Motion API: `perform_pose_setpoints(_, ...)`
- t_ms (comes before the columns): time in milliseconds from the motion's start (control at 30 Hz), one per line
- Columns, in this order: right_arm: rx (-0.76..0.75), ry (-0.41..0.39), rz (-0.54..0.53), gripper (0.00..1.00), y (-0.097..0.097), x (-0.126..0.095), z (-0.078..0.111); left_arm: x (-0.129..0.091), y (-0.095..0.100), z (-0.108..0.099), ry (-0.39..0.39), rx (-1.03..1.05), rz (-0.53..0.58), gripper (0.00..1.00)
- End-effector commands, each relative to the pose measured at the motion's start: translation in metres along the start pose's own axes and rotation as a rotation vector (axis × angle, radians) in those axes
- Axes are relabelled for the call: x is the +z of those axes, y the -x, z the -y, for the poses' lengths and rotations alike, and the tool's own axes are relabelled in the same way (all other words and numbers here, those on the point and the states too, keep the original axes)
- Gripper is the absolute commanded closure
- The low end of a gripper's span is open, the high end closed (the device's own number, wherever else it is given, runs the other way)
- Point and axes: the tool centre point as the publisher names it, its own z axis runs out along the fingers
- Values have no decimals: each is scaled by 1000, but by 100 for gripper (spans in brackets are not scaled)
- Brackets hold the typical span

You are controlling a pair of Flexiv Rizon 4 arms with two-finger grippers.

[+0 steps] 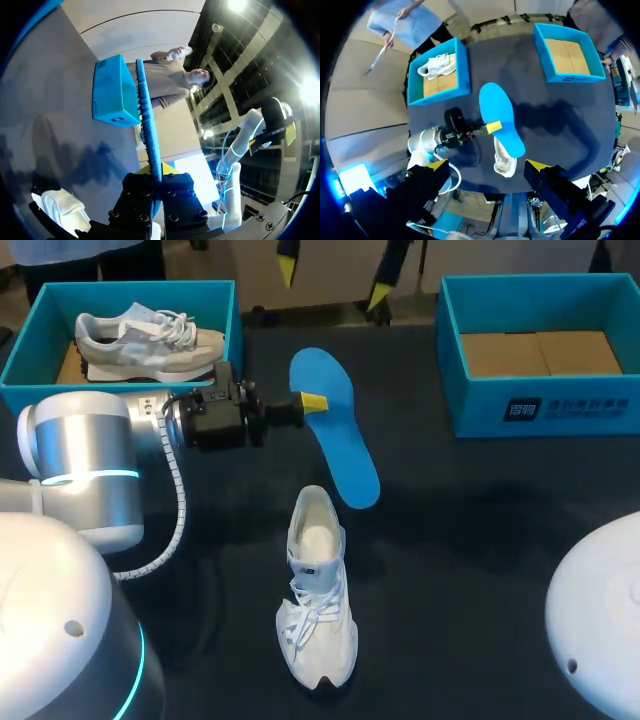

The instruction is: Take the shoe out of the shoebox, open the shoe tongue, remove and reinsert the insole, then place the shoe into the shoebox

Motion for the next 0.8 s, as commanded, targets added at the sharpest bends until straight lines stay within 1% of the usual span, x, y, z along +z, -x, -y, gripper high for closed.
perform_pose_setpoints(33, 16, 32, -9, 0, -1, 7, 9, 0, 0, 0, 1, 0, 1, 100)
perform_pose_setpoints(200, 16, 31, -45, 0, -1, 14, 11, 0, 0, 0, 1, 0, 1, 100)
perform_pose_setpoints(233, 20, 22, -71, 0, 0, 16, 10, 0, 0, 0, 1, 0, 1, 100)
perform_pose_setpoints(333, -30, 22, -206, 0, 6, 24, 6, 0, 0, 0, 1, 0, 1, 100)
perform_pose_setpoints(367, -35, 22, -234, 0, 8, 27, 5, 0, 0, 0, 1, 0, 1, 100)
perform_pose_setpoints(400, -52, 22, -291, 0, 13, 32, 3, 0, 0, 0, 1, 0, 1, 100)
perform_pose_setpoints(433, -52, 22, -291, 0, 13, 32, 3, 0, 0, 0, 1, 0, 1, 100)
perform_pose_setpoints(467, -48, 17, -353, 0, 17, 37, 1, 0, 0, 0, 1, 0, 1, 100)
perform_pose_setpoints(500, -56, 20, -388, 0, 18, 38, 2, 0, 0, 0, 1, 0, 1, 100)
perform_pose_setpoints(533, -20, 6, -438, 0, 22, 39, 2, 0, 0, 0, 1, 0, 1, 100)
perform_pose_setpoints(567, -21, 10, -445, 0, 23, 39, 1, 0, 0, 0, 1, 0, 1, 100)
perform_pose_setpoints(633, 18, -11, -522, 0, 27, 38, 1, 0, 0, 0, 1, 0, 1, 100)
perform_pose_setpoints(667, 24, -13, -533, 0, 29, 38, 1, 0, 0, 0, 1, 0, 1, 100)
perform_pose_setpoints(733, 52, -33, -596, 0, 33, 37, 0, 0, 0, 0, 1, 0, 1, 100)
perform_pose_setpoints(800, 47, -31, -639, 0, 36, 38, 0, 0, 0, 0, 1, 0, 1, 100)
